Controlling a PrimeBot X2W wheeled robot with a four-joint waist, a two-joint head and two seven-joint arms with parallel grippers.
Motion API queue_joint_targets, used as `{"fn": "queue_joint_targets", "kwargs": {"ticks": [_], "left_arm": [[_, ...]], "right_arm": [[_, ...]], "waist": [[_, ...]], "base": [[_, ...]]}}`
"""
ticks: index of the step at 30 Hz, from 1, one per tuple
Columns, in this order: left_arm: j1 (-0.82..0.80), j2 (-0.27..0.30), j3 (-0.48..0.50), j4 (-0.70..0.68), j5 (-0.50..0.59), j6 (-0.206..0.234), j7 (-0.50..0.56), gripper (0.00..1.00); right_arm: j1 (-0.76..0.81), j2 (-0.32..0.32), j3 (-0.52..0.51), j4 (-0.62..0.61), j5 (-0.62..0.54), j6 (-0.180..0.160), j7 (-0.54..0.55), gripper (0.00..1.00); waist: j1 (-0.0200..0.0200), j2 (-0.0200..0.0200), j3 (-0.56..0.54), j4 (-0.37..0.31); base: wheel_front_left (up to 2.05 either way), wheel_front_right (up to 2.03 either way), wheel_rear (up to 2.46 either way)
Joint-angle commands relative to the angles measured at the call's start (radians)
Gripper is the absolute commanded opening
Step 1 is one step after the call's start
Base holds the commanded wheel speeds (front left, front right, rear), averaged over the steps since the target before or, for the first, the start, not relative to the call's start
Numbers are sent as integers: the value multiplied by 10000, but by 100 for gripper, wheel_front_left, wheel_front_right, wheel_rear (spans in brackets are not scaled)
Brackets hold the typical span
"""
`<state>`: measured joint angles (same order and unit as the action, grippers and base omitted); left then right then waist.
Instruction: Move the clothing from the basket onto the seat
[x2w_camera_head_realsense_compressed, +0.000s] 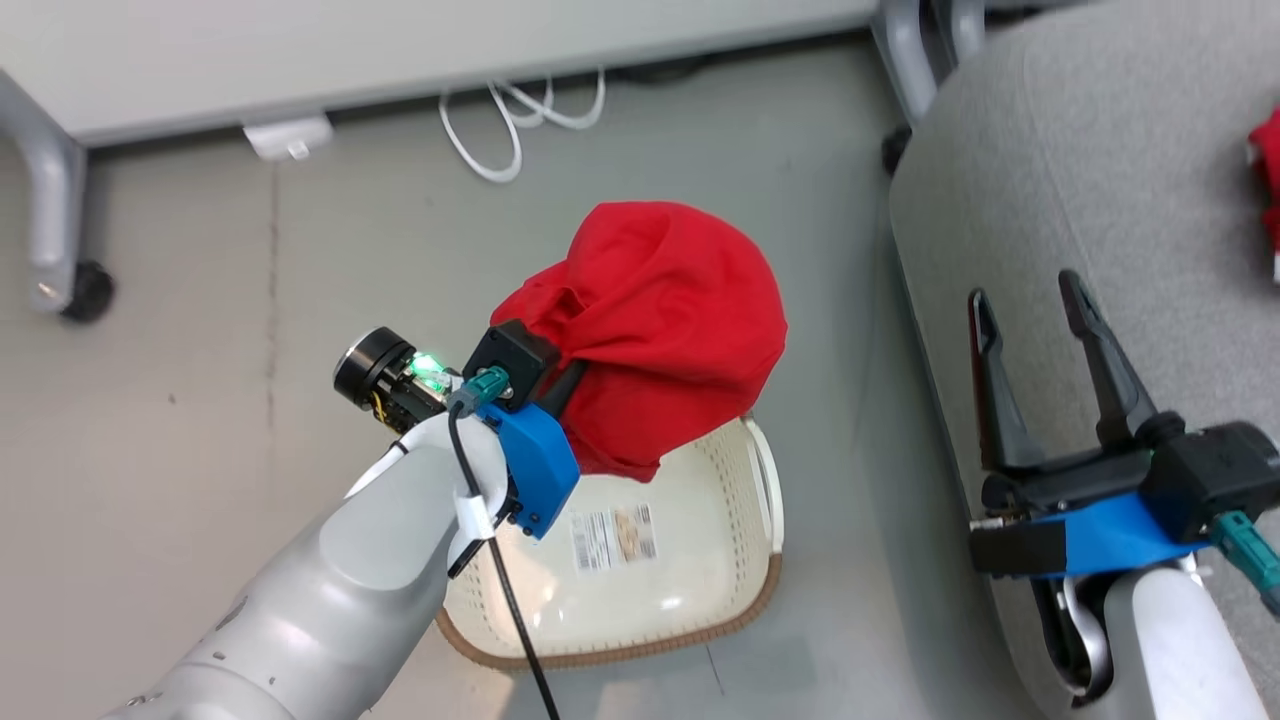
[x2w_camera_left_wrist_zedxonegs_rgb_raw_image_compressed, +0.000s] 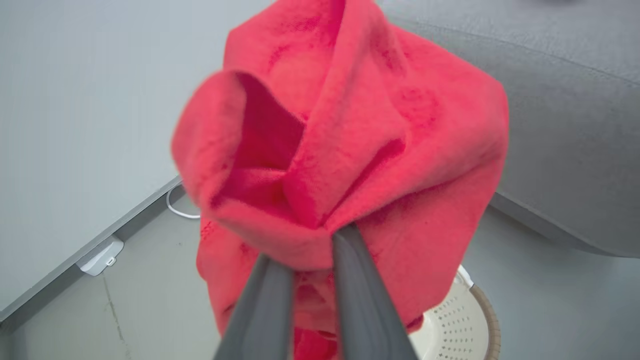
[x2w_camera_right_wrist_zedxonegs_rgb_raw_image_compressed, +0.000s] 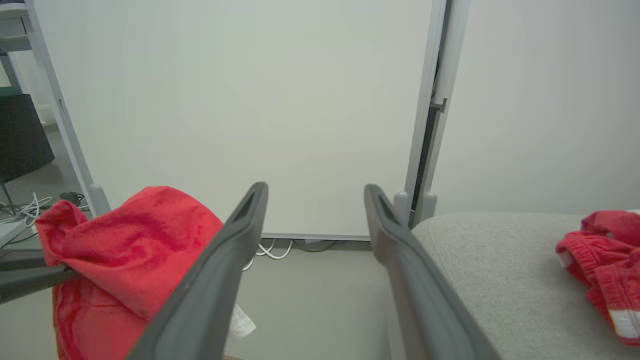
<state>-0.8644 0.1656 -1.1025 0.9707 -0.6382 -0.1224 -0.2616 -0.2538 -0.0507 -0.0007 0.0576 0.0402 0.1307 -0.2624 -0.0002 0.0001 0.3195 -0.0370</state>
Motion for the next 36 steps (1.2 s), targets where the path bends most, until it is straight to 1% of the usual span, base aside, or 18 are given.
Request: {"fn": "queue_joint_targets", "kwargs": {"ticks": [1, 9, 11, 18, 26, 32, 36], "left_arm": [[133, 72, 182, -212, 140, 109, -48, 0], [896, 387, 1403, -1861, 611, 324, -47, 0], [1010, 443, 1578, -2288, 853, 430, -48, 0], [1506, 541, 2143, -3690, 1175, 597, -47, 0], [1774, 771, 2265, -4912, 1377, 784, -47, 0], [1836, 962, 2235, -5403, 1351, 893, 100, 0], [1875, 1035, 2207, -5583, 1312, 959, 178, 0]], "right_arm": [[210, 6, -15, 48, 76, 1, -38, 100], [966, 6, -69, 226, 340, 1, -38, 100], [1139, 7, -96, 248, 362, 1, -38, 100], [1595, 7, -140, 326, 529, 1, -38, 100], [1871, 6, 16, 396, 713, 1, -38, 100], [1884, 6, 125, 381, 763, 1, -38, 100], [1839, 7, 441, 345, 824, 1, -38, 100]], "waist": [[2, -1, -632, 248], [2, -1, -1605, 490], [2, -1, -1788, 559], [2, -1, -2278, 767], [2, -1, -2477, 950], [2, -1, -2474, 1000], [2, -1, -2469, 1012]], "base": [[0, 0, 0], [0, 0, 0], [0, 0, 0], [0, 0, 0], [0, 0, 0], [0, 0, 0], [0, 0, 0]]}}
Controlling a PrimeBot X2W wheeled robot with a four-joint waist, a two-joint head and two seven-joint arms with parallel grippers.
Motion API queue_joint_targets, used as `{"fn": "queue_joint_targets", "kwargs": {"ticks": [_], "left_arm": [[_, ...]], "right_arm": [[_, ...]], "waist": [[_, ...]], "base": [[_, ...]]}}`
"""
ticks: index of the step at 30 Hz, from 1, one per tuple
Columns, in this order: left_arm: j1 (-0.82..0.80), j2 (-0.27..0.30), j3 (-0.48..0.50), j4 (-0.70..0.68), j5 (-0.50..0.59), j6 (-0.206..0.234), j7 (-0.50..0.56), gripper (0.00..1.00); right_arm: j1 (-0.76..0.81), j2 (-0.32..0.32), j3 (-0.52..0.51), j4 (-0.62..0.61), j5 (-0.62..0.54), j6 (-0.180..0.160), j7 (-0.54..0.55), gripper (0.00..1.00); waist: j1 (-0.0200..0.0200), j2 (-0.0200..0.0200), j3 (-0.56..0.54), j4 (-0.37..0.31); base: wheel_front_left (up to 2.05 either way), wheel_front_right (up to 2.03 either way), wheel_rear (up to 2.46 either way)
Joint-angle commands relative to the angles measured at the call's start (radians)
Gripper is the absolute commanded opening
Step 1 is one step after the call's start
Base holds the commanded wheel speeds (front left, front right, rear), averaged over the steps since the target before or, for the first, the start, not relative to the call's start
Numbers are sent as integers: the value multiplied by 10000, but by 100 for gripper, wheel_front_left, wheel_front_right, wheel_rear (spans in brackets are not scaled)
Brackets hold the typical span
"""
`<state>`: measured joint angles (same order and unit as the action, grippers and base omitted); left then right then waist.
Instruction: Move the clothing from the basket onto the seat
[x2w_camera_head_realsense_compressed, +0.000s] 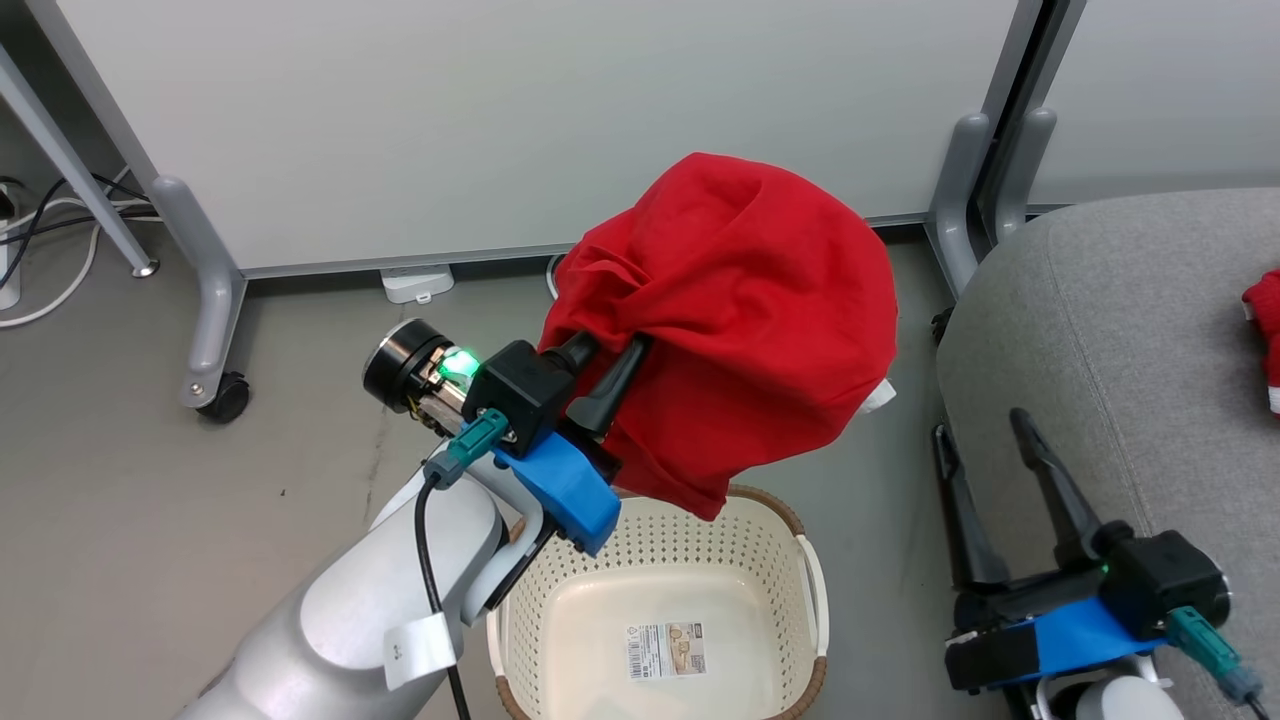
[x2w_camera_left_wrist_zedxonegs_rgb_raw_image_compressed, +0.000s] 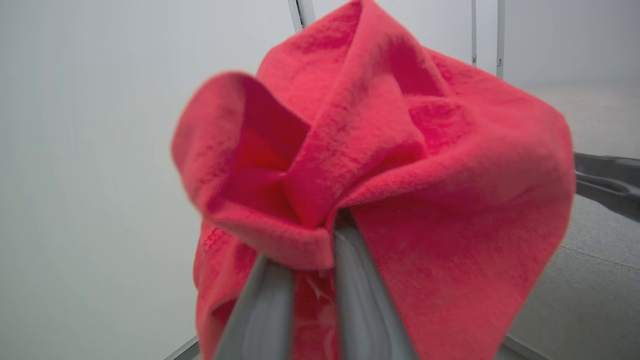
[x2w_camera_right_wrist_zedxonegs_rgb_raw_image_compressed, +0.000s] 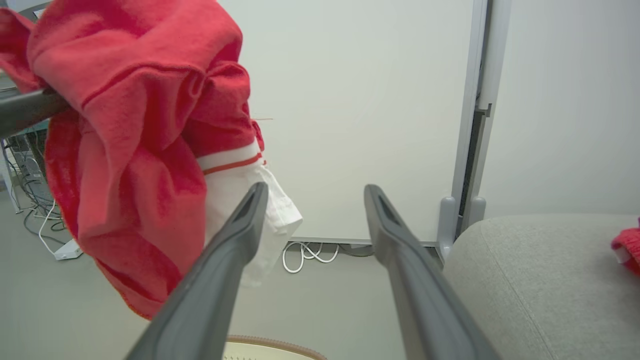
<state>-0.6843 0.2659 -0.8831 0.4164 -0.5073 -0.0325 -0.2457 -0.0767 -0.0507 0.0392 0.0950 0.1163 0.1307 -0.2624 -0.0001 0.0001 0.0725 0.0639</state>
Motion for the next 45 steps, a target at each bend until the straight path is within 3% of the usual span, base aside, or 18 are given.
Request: {"fn": "queue_joint_targets", "kwargs": {"ticks": [1, 15, 26, 27, 28, 45], "left_arm": [[78, 42, 16, -71, -10, 67, 12, 0], [-93, -97, -164, -124, -43, 38, -10, 0], [-243, -361, -293, -84, 29, -17, -79, 0], [-243, -382, -306, -65, 27, -21, -87, 0], [-237, -404, -323, -41, 28, -42, -99, 0], [-150, -460, -348, 152, 6, -123, -169, 0]], "right_arm": [[75, 7, 152, -28, 111, 1, -38, 100], [-693, 3, 2478, 369, 376, 1, -38, 100], [-2162, 1, 3274, 1575, 824, 1, -37, 100], [-2278, 1, 3297, 1676, 866, 1, -38, 32], [-2384, -4, 3355, 1795, 884, 1, -38, 0], [-2419, -2, 3433, 2000, 1102, 1, -38, 0]], "waist": [[1, -1, 4, 8], [1, -1, 154, 171], [1, -1, 299, 330], [1, -1, 297, 345], [1, -1, 289, 365], [1, -1, 196, 395]], "base": [[0, 0, 0], [0, 0, 0], [0, 0, 0], [0, 0, 0], [0, 0, 0], [0, 0, 0]]}}
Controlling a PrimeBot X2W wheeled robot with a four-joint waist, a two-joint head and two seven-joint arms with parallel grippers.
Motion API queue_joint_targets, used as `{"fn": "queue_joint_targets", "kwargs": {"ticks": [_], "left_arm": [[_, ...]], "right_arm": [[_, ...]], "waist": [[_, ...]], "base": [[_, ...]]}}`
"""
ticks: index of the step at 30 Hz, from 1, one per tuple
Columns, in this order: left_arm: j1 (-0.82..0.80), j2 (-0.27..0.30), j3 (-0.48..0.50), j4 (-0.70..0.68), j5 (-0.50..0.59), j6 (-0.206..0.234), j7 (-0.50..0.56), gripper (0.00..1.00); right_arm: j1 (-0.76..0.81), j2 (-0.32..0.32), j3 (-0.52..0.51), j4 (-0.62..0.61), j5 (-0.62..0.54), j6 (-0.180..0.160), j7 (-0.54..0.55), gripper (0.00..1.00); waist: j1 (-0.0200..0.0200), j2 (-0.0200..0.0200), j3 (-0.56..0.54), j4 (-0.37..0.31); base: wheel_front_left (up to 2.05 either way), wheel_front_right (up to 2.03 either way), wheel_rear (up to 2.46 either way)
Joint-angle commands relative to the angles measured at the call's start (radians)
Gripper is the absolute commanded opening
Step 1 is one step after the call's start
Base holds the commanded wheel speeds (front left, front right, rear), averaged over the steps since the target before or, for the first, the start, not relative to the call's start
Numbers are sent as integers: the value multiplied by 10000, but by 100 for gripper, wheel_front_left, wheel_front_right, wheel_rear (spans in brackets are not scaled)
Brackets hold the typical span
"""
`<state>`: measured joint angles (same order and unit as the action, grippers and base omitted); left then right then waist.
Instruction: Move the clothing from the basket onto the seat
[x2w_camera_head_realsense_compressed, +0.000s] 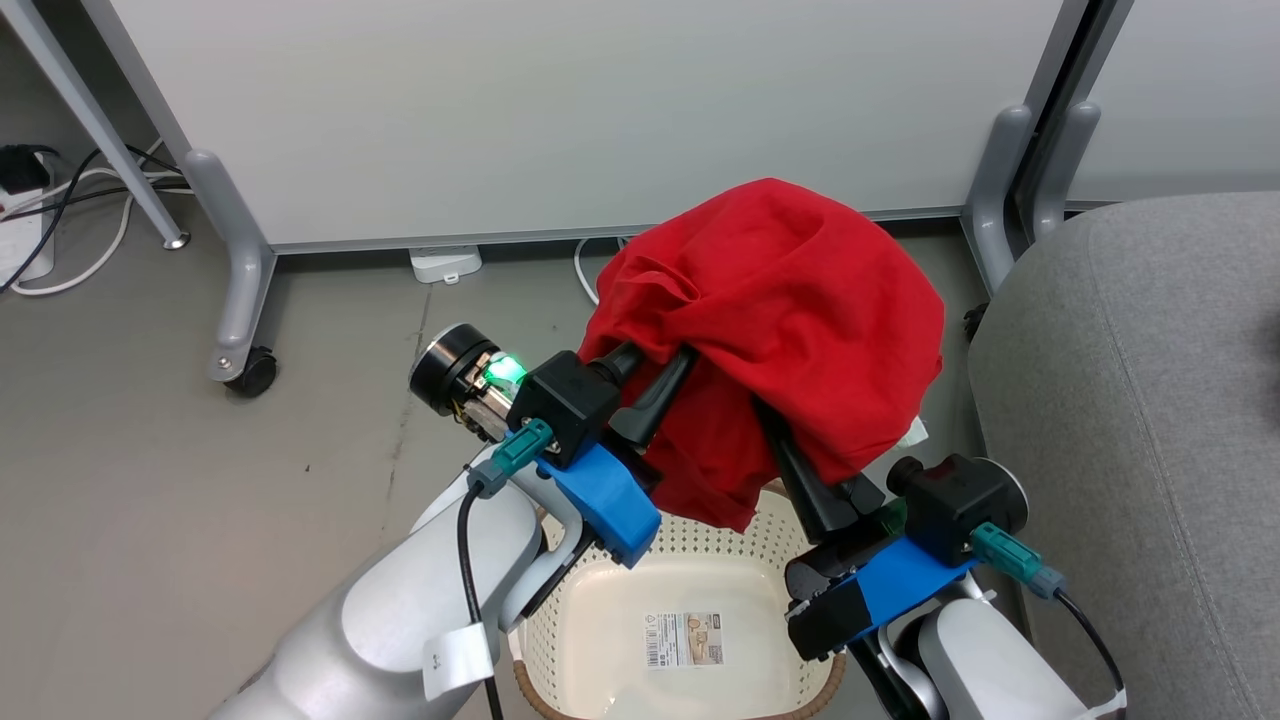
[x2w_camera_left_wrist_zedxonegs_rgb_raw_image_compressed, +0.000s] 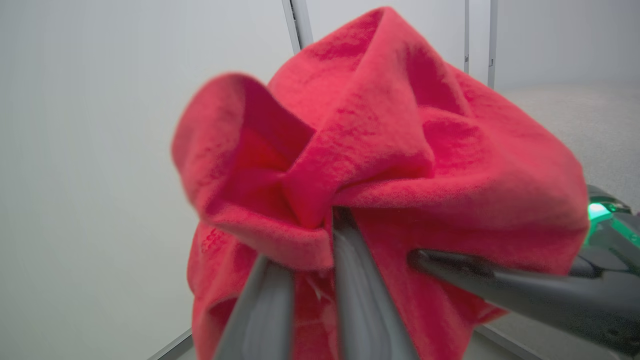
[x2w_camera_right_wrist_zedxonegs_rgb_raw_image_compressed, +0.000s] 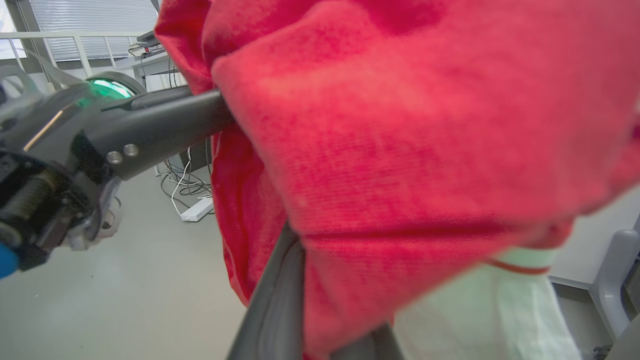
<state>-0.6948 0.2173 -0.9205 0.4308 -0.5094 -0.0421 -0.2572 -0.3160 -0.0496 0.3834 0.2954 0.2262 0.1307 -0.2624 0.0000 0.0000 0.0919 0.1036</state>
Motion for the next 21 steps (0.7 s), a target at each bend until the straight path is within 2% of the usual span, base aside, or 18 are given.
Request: {"fn": "queue_joint_targets", "kwargs": {"ticks": [1, 12, 13, 14, 21], "left_arm": [[-57, 31, 29, 10, 29, -27, -58, 0], [-131, 73, 22, 56, 57, -27, -76, 0], [-125, 63, 21, 74, 34, -16, -76, 36], [-123, 55, 19, 90, 14, -6, -77, 100], [-149, 51, -11, 170, 22, 43, -73, 100]], "right_arm": [[-43, -14, -5, -14, -1, 1, -38, 0], [-121, -14, 15, -77, 14, 1, -38, 0], [-122, -14, 22, -82, 13, 1, -38, 0], [-125, -12, 27, -86, 14, 1, -38, 0], [-220, -14, -40, -92, -4, 1, -38, 0]], "waist": [[0, 0, 8, -7], [0, 0, 42, -35], [0, 0, 45, -35], [0, 0, 49, -38], [0, 0, 146, -24]], "base": [[0, 0, 0], [0, 0, 0], [0, 0, 0], [0, 0, 0], [0, 0, 0]]}}
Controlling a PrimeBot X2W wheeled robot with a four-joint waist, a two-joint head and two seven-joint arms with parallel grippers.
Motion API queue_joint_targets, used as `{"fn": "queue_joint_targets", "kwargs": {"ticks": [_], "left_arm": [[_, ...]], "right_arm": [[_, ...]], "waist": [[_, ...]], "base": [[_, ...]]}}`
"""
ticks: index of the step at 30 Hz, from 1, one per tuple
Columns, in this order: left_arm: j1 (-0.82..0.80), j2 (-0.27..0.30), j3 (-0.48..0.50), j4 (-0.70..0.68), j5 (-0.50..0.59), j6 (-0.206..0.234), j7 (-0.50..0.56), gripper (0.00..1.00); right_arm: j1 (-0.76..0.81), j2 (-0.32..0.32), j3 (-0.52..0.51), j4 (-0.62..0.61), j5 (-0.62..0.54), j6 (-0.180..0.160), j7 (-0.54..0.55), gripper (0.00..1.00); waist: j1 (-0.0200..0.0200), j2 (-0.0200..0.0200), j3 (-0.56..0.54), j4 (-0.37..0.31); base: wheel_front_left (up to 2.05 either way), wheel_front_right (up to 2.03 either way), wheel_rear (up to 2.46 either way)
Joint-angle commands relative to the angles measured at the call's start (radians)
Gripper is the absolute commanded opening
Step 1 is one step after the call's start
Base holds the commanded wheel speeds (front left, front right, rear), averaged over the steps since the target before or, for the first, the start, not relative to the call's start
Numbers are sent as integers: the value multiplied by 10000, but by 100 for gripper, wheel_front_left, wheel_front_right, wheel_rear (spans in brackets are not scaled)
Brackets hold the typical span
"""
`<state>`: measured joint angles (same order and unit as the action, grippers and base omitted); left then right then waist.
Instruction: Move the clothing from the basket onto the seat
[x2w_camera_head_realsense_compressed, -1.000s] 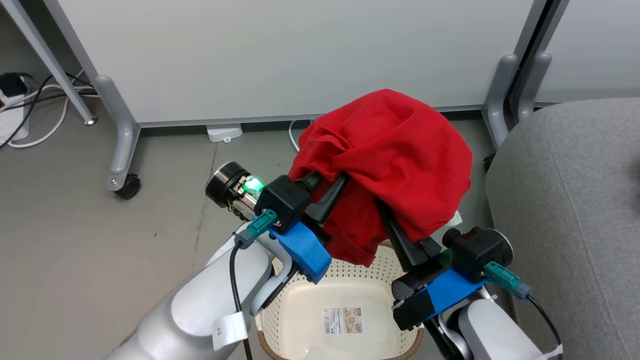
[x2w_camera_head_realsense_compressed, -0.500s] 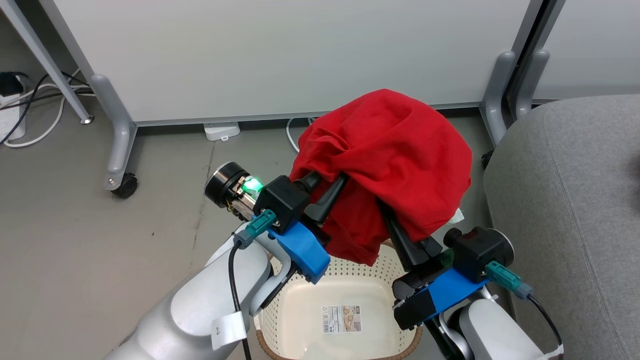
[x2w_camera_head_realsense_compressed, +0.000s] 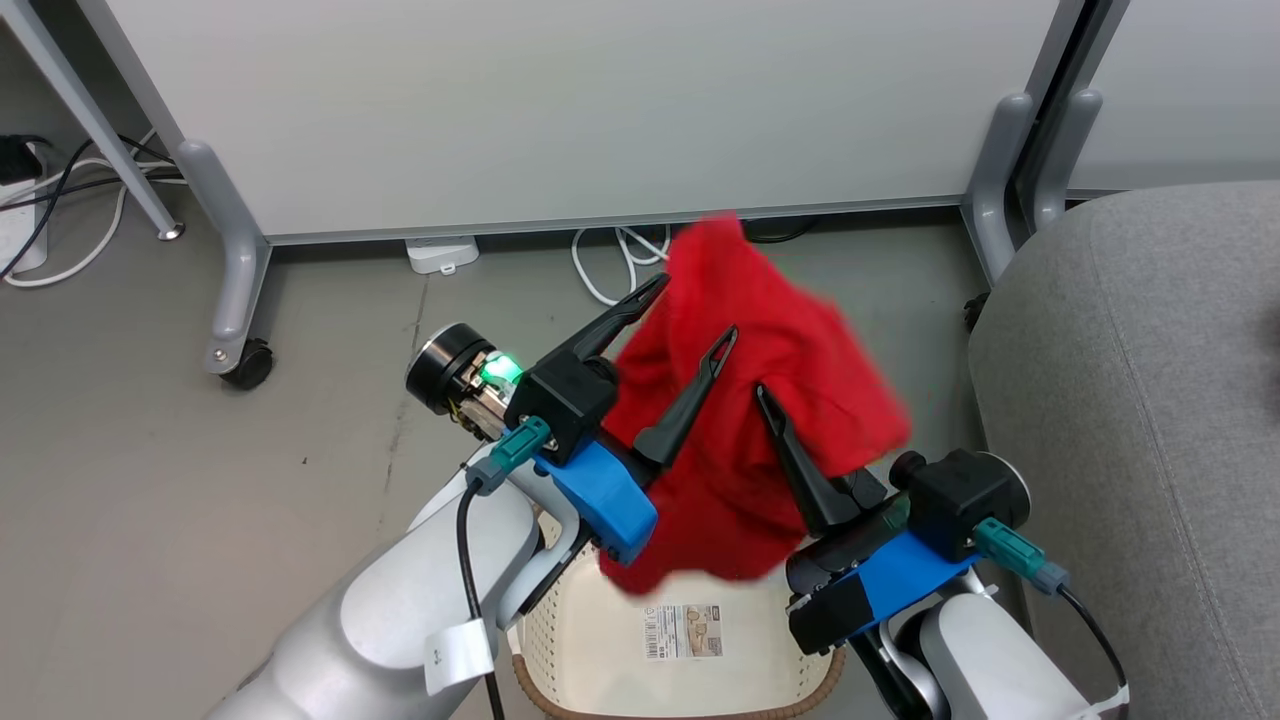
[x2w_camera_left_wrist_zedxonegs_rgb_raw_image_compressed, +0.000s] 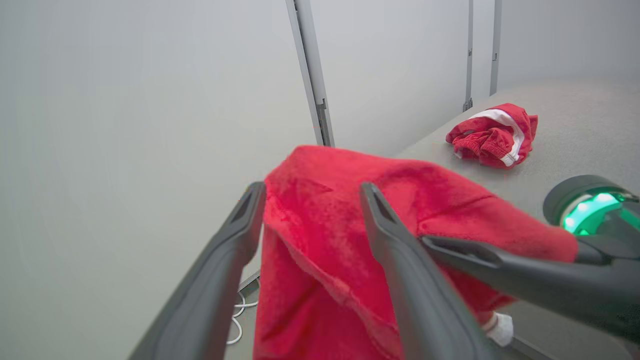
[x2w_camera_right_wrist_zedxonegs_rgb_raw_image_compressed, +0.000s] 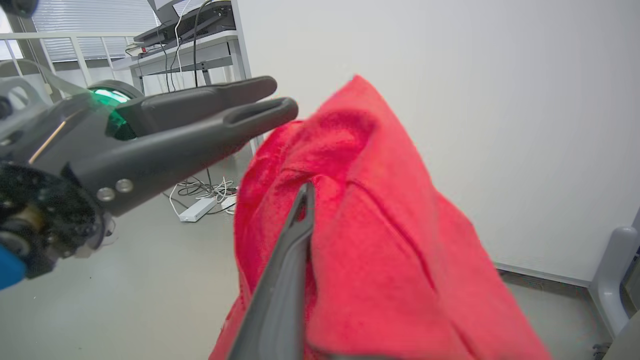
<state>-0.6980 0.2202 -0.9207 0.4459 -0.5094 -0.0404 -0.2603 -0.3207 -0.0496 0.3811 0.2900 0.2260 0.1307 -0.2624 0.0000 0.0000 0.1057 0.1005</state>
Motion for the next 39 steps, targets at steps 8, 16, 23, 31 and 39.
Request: {"fn": "queue_joint_targets", "kwargs": {"ticks": [8, 16, 23, 31, 39], "left_arm": [[-181, 59, 48, -21, 82, 94, -45, 100], [-212, 103, 94, -165, 118, 137, -52, 100], [-179, 145, 77, -326, 202, 117, -55, 100], [-216, 211, -85, -386, 362, 62, -58, 100], [-91, 230, -227, -459, 543, -35, -58, 100]], "right_arm": [[-231, -12, -149, -86, -48, 1, -38, 0], [-342, -14, -551, -266, -167, 1, -38, 0], [-535, -12, -1211, -528, -466, 1, -39, 0], [-675, -19, -1972, -919, -764, 1, -39, 0], [-311, -49, -2634, -1258, -864, 1, -39, 0]], "waist": [[0, 0, 167, 6], [0, 0, 524, -265], [0, 0, 1064, -839], [0, 0, 1618, -1869], [0, 0, 1853, -2955]], "base": [[0, 0, 0], [0, 0, 0], [0, 0, 0], [0, 0, 0], [0, 0, 0]]}}
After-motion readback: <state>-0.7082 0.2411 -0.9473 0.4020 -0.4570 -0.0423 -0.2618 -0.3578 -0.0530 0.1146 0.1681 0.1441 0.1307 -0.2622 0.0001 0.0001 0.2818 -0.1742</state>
